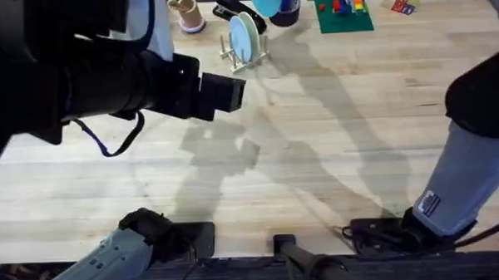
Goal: Pick up the plates from the table one by one and place each into a slot on the dish rack.
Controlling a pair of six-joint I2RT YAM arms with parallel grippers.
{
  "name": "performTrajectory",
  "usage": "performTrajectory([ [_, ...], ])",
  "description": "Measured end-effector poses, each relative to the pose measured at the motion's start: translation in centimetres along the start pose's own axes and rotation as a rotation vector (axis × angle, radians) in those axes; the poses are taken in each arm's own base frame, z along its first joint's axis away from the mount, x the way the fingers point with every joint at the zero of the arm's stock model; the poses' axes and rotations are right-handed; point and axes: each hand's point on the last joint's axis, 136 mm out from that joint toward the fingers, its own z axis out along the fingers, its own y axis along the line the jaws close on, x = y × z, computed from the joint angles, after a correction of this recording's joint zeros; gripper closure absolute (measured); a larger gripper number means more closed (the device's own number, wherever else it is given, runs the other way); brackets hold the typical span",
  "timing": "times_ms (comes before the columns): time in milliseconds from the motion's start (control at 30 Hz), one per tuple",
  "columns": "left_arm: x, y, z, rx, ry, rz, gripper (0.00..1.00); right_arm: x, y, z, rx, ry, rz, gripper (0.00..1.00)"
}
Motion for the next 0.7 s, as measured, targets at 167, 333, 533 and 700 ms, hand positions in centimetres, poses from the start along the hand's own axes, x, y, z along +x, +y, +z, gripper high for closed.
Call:
performTrajectory([
  [167,0.0,0.0,0.0,0.000,0.000,0.000,0.006,0.1,-0.1,0.5,0.001,0.002,0.001,0.971],
  [333,0.0,0.0,0.0,0.000,0.000,0.000,0.006,0.1,-0.2,0.9,0.002,0.004,0.003,0.971],
  [533,0.0,0.0,0.0,0.000,0.000,0.000,0.006,0.5,-0.3,2.2,0.002,0.017,0.008,0.971],
  [700,0.0,0.0,0.0,0.000,0.000,0.000,0.006,1.6,-0.4,4.1,-0.001,0.057,0.025,0.971],
])
